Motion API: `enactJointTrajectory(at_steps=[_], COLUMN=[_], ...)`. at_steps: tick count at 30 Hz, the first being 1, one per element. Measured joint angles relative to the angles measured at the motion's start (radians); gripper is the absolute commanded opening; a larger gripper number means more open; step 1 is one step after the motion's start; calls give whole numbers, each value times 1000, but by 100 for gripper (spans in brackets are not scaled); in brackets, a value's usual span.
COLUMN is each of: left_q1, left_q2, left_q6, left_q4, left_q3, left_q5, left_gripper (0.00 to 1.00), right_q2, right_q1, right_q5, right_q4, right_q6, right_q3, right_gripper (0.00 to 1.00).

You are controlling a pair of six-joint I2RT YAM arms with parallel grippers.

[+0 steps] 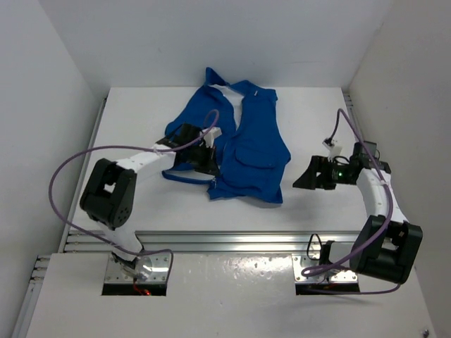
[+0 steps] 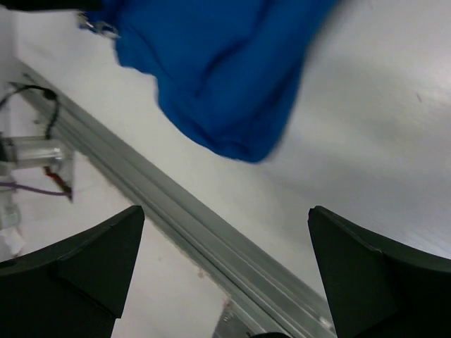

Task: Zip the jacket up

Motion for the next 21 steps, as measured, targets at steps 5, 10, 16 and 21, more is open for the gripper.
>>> enactJointTrajectory(at_steps=[5,10,16,21], left_q1=[48,42,36,8], left_q2=[-160,-179,-174,-173], left_q6=[-179,-454,-775,-926], left_q4=[311,649,1010,1222], left_q3=[-195,-206,-224,-272], left_q5=[215,357,389,386], left_gripper=[0,0,0,0], right_q2=[0,-31,-56,84], right_q1=[35,134,248,263], right_q5=[-203,-326,-342,-333], right_q4=[26,272,775,1341], right_q6=[98,339,748,1262], right_q3=[105,89,-71,-189], right_gripper=[100,100,93,88])
